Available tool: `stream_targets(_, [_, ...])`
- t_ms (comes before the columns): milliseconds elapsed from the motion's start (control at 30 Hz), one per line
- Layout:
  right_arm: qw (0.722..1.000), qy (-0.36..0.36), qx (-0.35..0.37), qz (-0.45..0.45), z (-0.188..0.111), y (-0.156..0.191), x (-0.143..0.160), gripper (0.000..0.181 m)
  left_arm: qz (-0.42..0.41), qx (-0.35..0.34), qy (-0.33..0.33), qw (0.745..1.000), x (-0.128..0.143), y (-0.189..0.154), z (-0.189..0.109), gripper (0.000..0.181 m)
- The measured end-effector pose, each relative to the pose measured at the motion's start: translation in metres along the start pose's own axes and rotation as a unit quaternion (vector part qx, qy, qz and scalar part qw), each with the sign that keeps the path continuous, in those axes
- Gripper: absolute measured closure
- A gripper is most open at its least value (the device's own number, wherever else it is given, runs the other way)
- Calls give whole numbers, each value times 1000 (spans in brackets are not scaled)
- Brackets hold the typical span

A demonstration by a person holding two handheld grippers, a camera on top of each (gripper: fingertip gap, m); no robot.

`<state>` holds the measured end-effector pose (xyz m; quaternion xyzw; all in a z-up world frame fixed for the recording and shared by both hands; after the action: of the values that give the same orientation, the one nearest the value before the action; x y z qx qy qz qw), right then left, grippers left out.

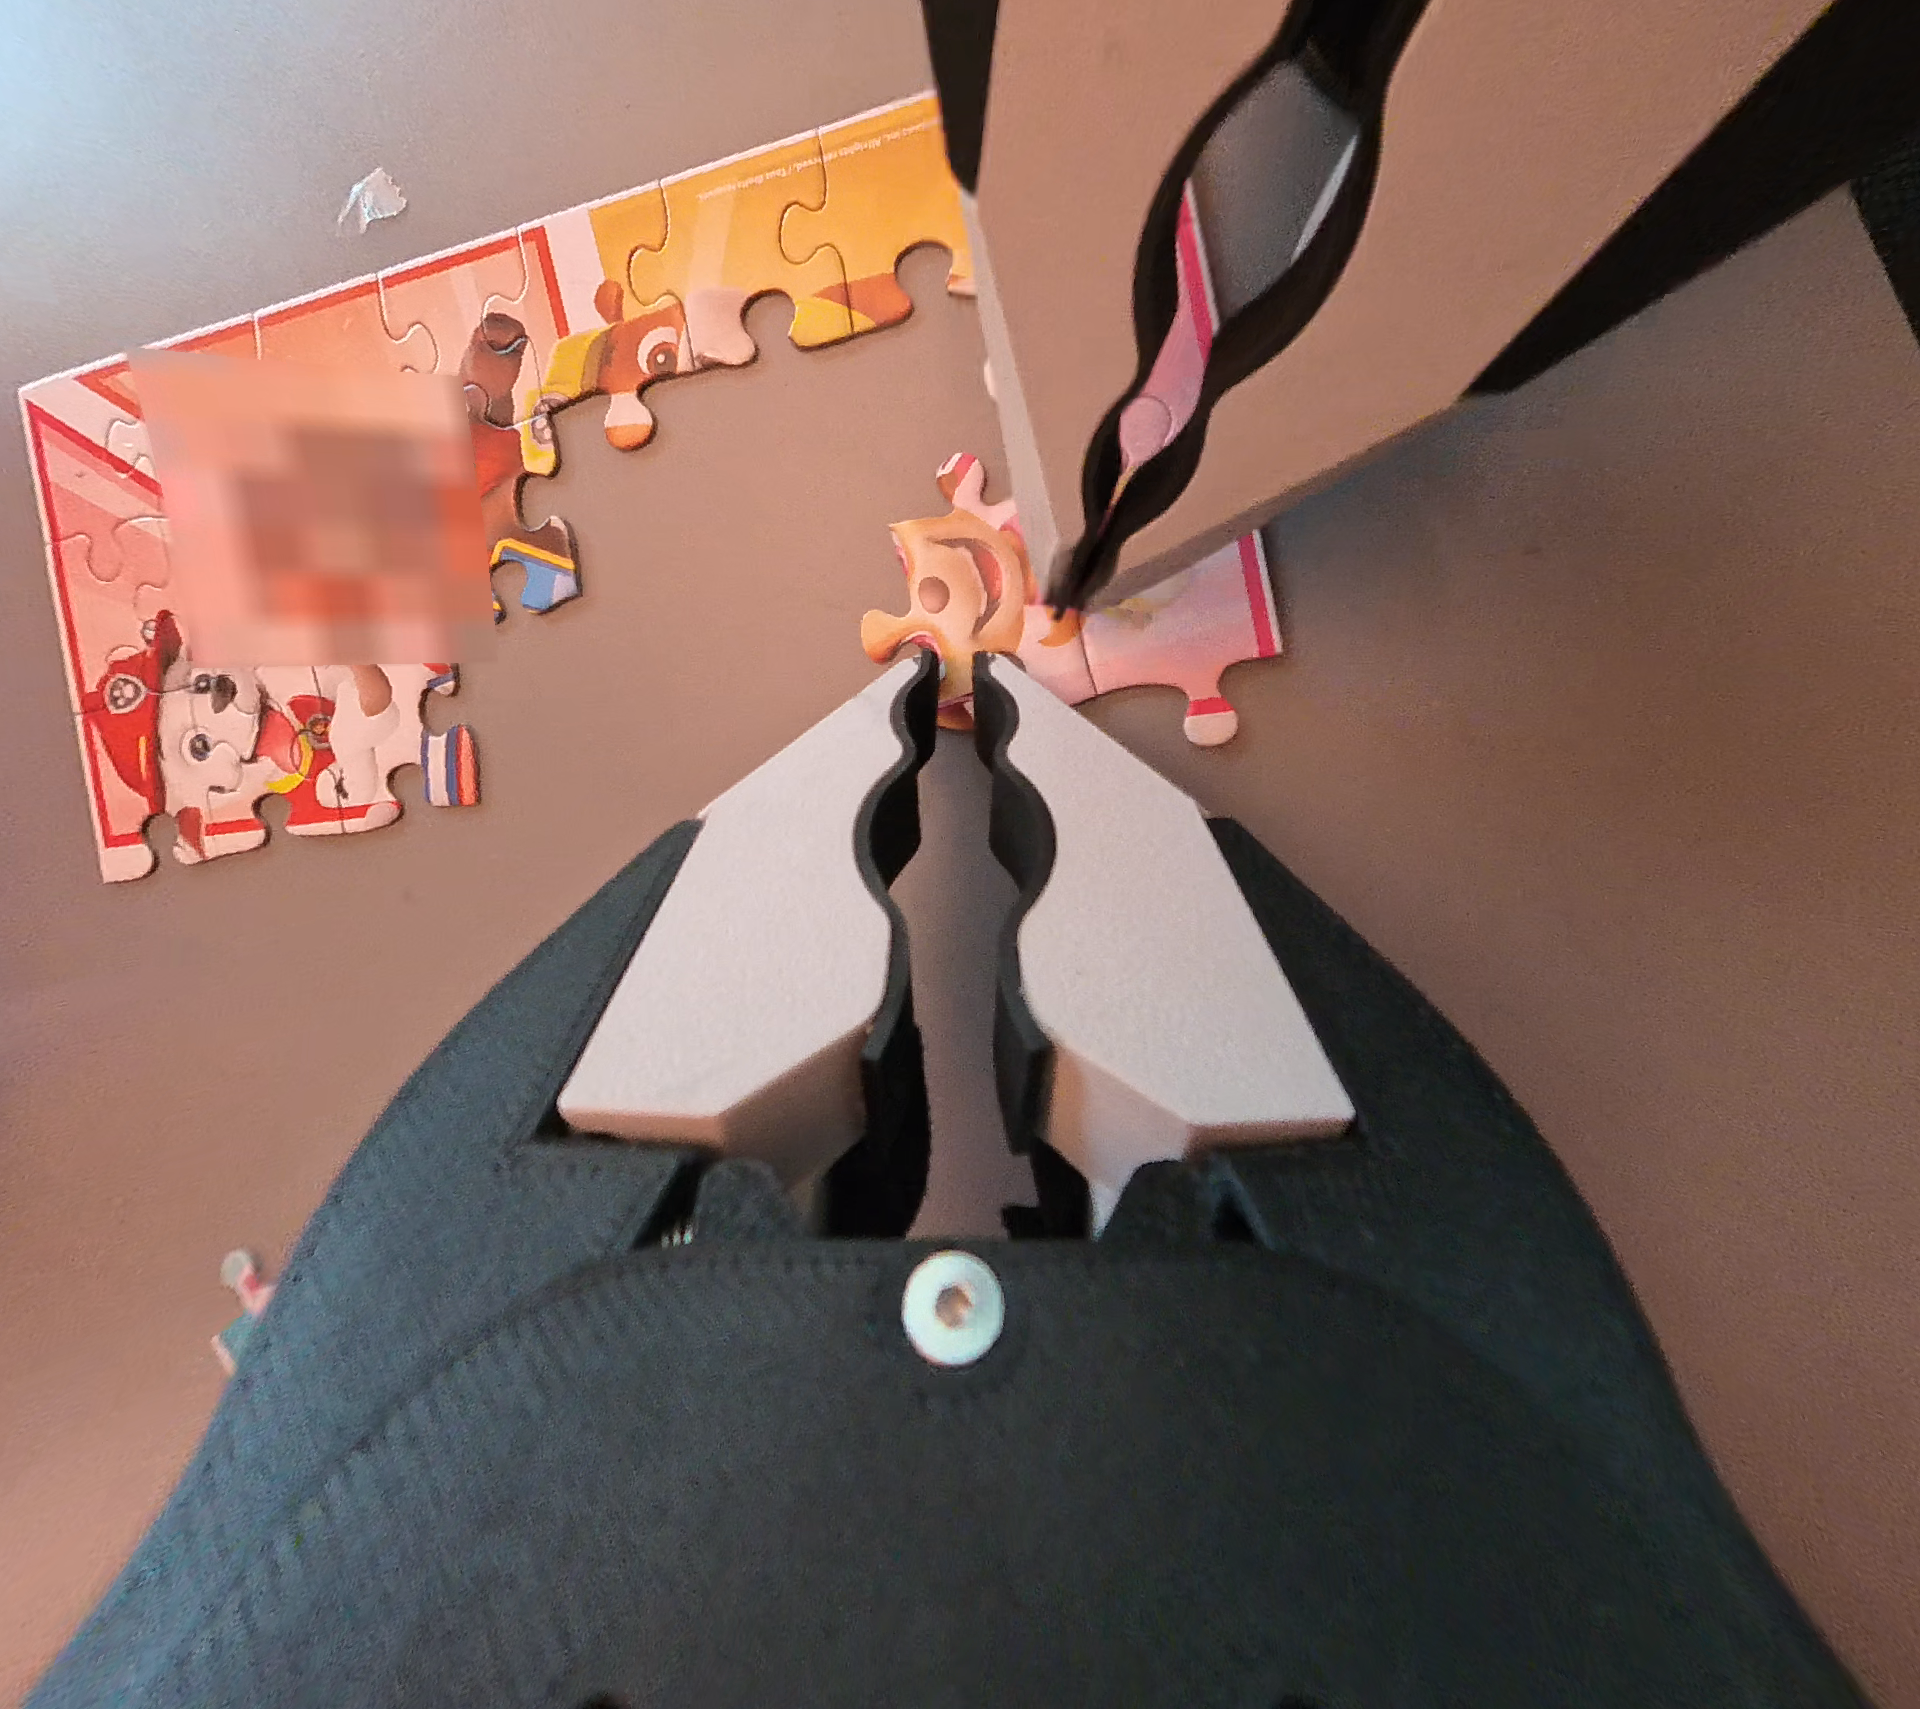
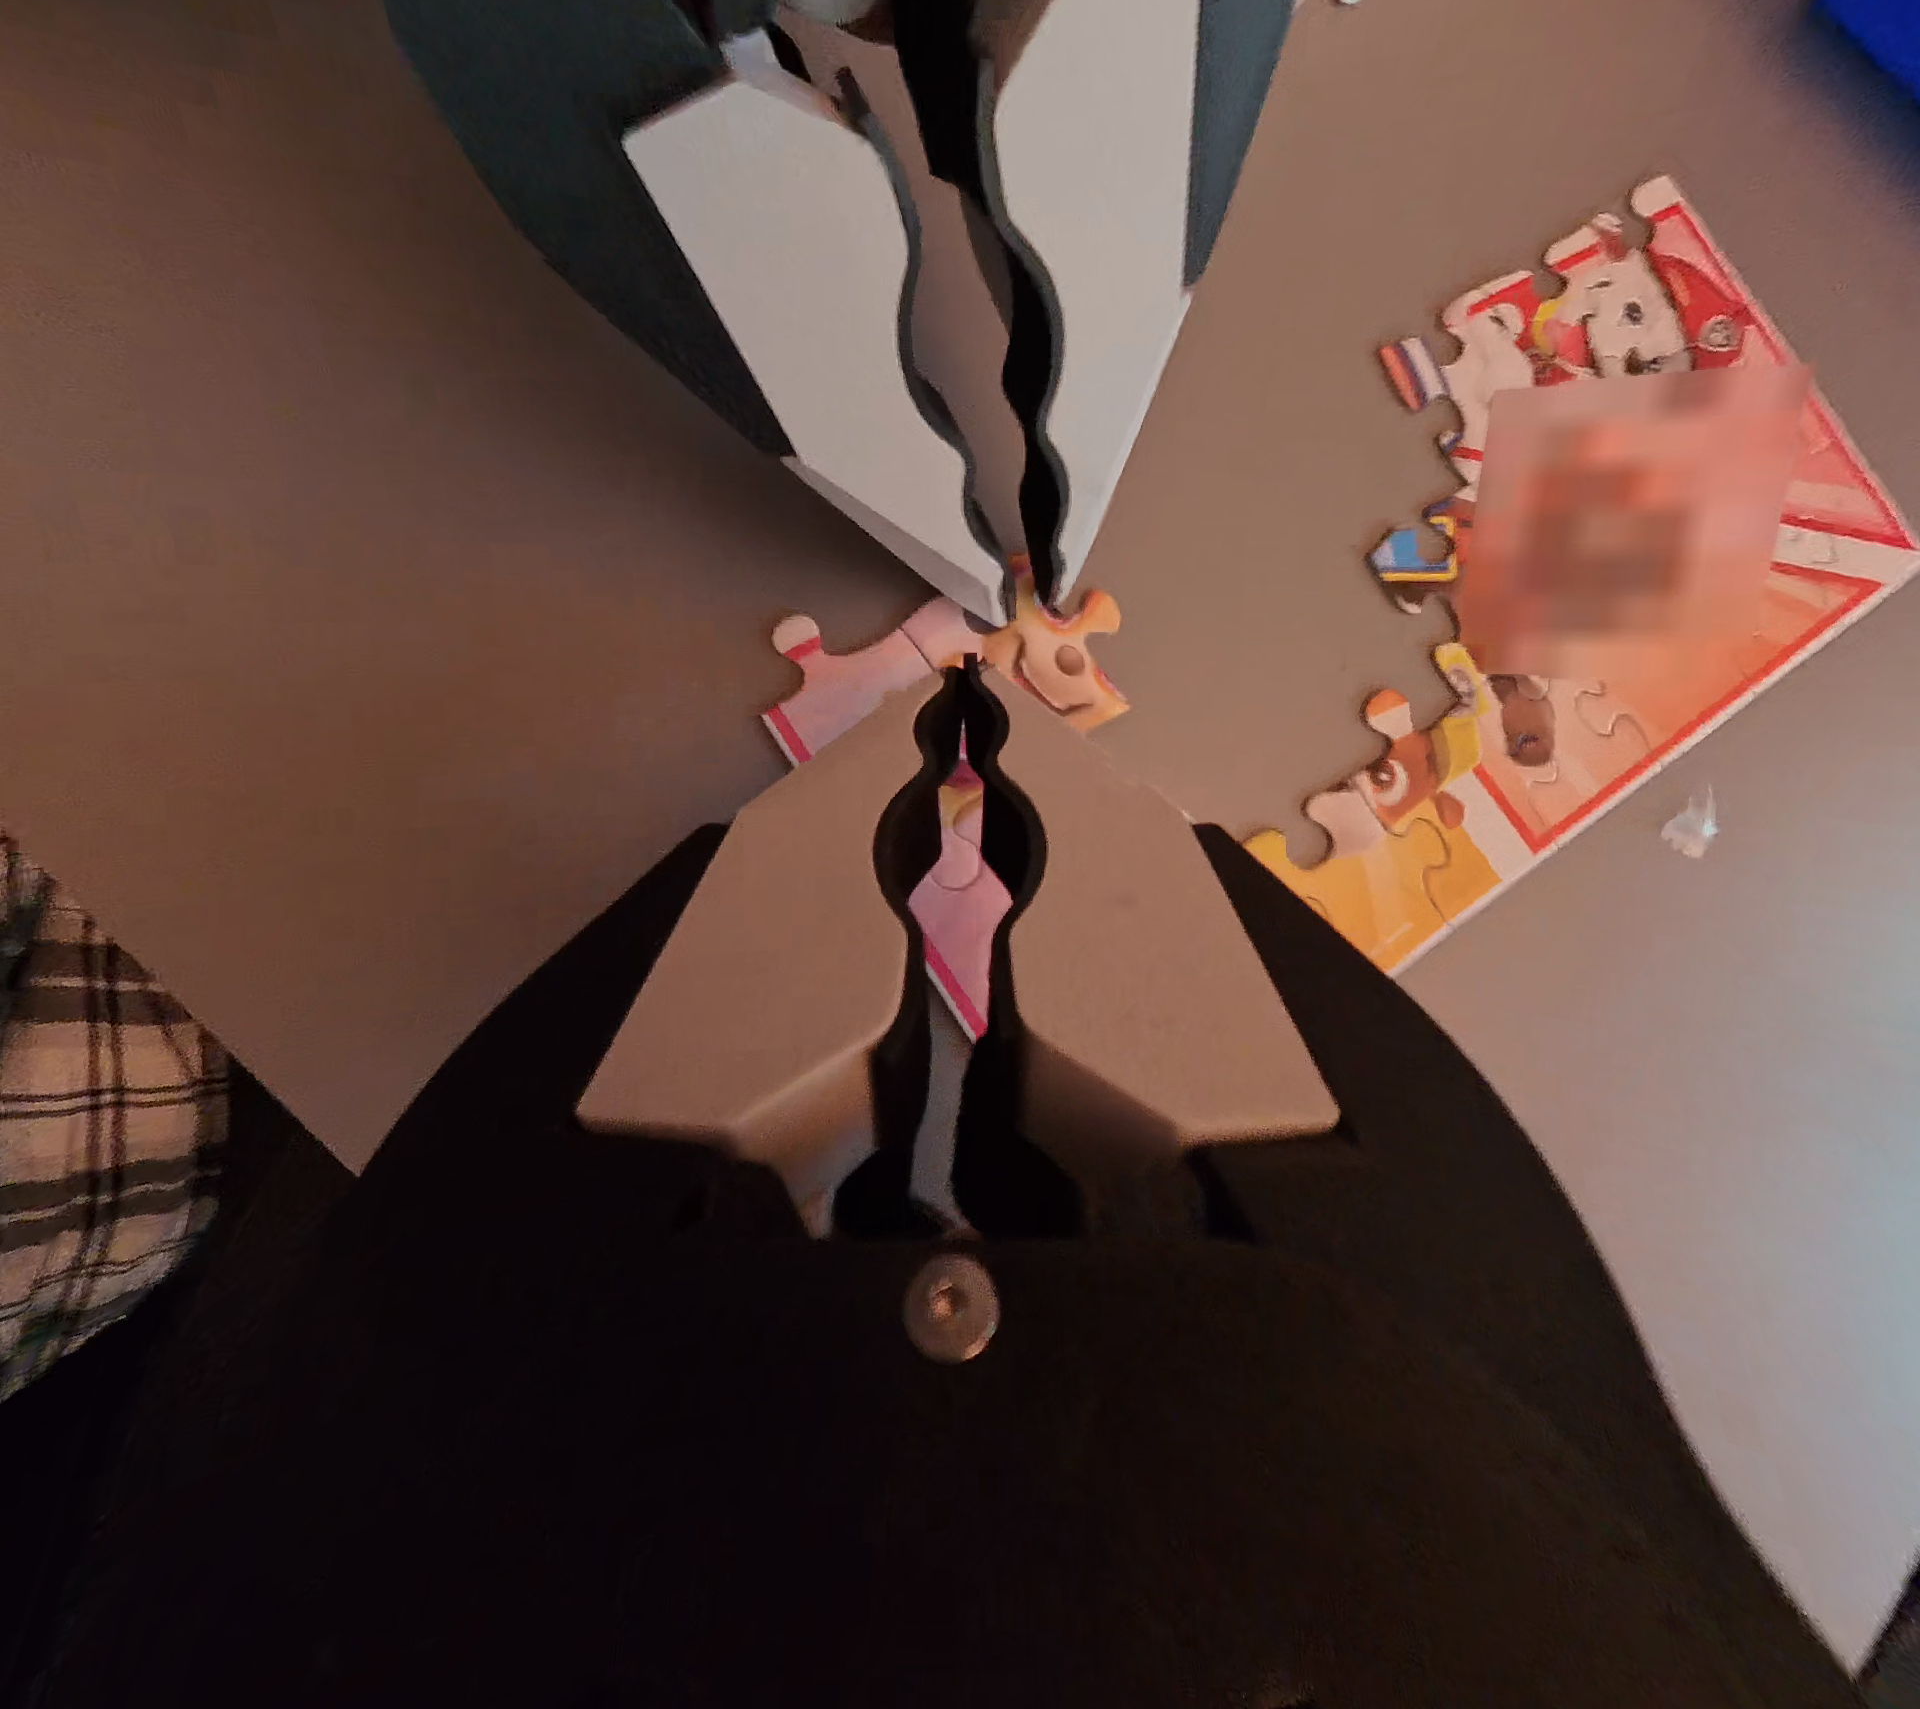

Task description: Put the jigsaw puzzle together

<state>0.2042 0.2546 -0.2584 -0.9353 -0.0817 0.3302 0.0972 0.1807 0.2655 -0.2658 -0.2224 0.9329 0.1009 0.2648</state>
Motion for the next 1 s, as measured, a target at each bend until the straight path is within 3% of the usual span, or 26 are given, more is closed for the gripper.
stream_targets(300, [1000,-22,-12,5,5,2,7,181,-13,9,2,1000,5,-2,-2,176])
stream_targets(500, [999,-23,29,30,-20,-19,20,181,-24,3,3,1000,10,-7,-11,172])
stream_targets(633, [996,-69,46,36,-38,-19,13,181,-47,-27,-5,999,24,-6,-37,167])
stream_targets(733, [993,-97,53,51,-48,-19,12,181,-86,-52,-21,995,47,-6,-70,163])
stream_targets(767, [993,-97,49,47,-48,-15,12,173,-100,-65,-24,993,58,-5,-82,160])
stream_targets(800, [994,-90,52,33,-47,-12,12,166,-116,-80,-23,990,71,-4,-95,157])
stream_targets(900, [993,-81,85,-28,-43,-3,6,168,-163,-120,-24,979,113,-5,-135,154])
stream_targets(1000, [990,-115,63,-42,-37,14,-16,165,-207,-158,-18,965,158,-14,-171,152])
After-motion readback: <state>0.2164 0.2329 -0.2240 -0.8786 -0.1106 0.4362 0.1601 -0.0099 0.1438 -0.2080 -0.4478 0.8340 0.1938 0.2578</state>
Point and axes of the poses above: each gripper's, where its closed fingertips meet, z out along the fingers, x out of its underside, y = z × x across the jaws, the point moved 1 cm from there along -z, back along the fingers, and after that the axes turned 10 degrees about -z, right-handed, at the moved point
